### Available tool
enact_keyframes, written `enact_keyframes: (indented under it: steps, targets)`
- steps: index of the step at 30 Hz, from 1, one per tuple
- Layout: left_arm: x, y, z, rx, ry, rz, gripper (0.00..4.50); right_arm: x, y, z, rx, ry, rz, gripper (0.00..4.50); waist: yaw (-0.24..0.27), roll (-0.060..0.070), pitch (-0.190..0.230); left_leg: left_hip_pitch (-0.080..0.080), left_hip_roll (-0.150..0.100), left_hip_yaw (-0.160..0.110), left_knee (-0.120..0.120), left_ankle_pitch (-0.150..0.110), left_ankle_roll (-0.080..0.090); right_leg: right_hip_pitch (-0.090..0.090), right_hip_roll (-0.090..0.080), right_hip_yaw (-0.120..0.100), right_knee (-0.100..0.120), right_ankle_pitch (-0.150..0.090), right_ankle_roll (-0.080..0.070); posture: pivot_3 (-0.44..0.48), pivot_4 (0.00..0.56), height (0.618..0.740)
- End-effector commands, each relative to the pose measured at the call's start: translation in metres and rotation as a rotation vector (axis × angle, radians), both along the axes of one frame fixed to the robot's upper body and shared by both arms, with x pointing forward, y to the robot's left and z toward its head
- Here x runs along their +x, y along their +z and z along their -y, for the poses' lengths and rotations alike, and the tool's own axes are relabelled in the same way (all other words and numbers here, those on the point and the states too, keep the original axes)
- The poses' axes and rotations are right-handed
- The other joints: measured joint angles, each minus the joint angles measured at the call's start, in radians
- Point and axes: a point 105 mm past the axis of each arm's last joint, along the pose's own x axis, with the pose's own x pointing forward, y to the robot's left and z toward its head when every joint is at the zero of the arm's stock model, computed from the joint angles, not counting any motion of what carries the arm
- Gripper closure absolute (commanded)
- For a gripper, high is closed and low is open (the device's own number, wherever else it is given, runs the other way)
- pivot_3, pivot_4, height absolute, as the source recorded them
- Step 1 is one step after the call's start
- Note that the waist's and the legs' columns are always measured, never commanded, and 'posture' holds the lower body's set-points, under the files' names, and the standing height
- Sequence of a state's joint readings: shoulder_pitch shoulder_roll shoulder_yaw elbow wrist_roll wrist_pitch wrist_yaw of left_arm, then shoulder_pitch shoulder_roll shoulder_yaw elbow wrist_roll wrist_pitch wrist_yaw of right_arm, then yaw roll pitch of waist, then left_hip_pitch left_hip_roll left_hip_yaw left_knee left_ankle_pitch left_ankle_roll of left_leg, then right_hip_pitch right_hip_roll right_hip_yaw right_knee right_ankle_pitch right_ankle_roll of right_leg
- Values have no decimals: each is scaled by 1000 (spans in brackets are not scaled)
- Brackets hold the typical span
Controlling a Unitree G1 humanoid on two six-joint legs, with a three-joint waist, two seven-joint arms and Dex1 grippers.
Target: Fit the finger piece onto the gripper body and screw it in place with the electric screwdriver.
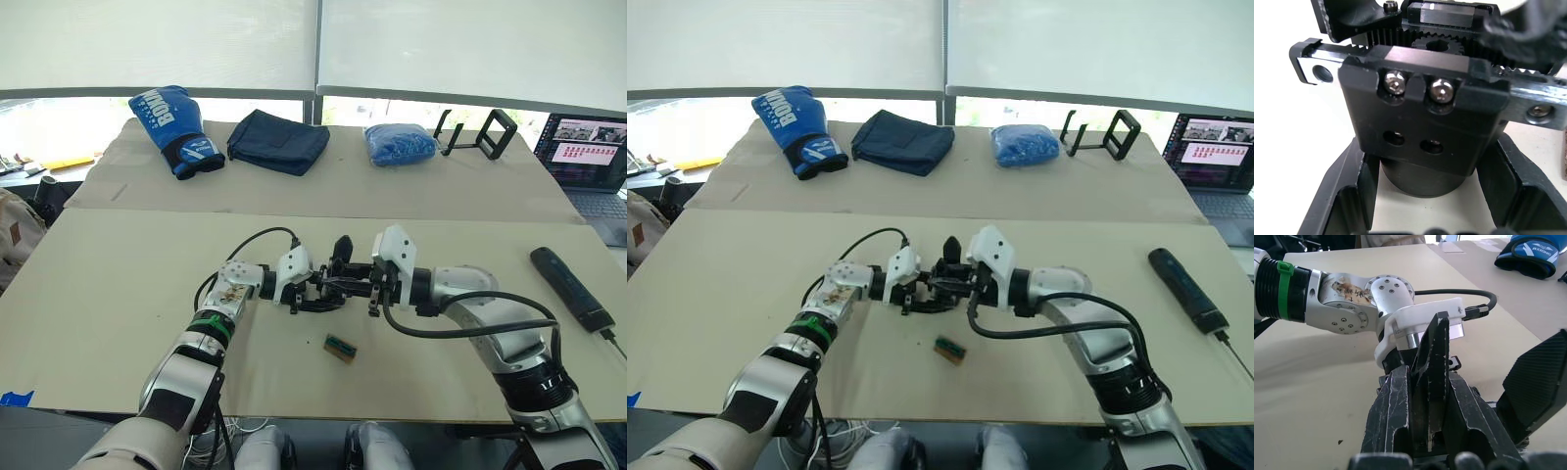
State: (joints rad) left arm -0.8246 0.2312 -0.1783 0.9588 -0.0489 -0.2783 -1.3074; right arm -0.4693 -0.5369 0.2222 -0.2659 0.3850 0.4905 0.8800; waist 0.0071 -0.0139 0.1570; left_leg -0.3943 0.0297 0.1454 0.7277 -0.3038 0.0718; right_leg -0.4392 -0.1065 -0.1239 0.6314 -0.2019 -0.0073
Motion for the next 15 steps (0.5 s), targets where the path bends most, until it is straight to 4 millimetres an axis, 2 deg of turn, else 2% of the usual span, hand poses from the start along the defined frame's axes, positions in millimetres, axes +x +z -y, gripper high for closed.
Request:
enact_keyframes:
  steps: [1, 15]
  targets:
    - [-4, -12, -4, 51, -4, -33, 2200, -1, 4, 1, -5, 5, 19, 4084, 0, 0, 0, 0, 0, 0, 0, 0, 0, 0, 0, 0, 0, 0, 0, 0, 150, 740]
    - [-5, -15, -5, 62, -3, -39, 2200, -1, -13, 3, -93, -14, -21, 4084, 0, 0, -1, 1, 0, 0, 0, 0, 0, 1, 0, 0, 0, 0, 0, 0, 150, 740]
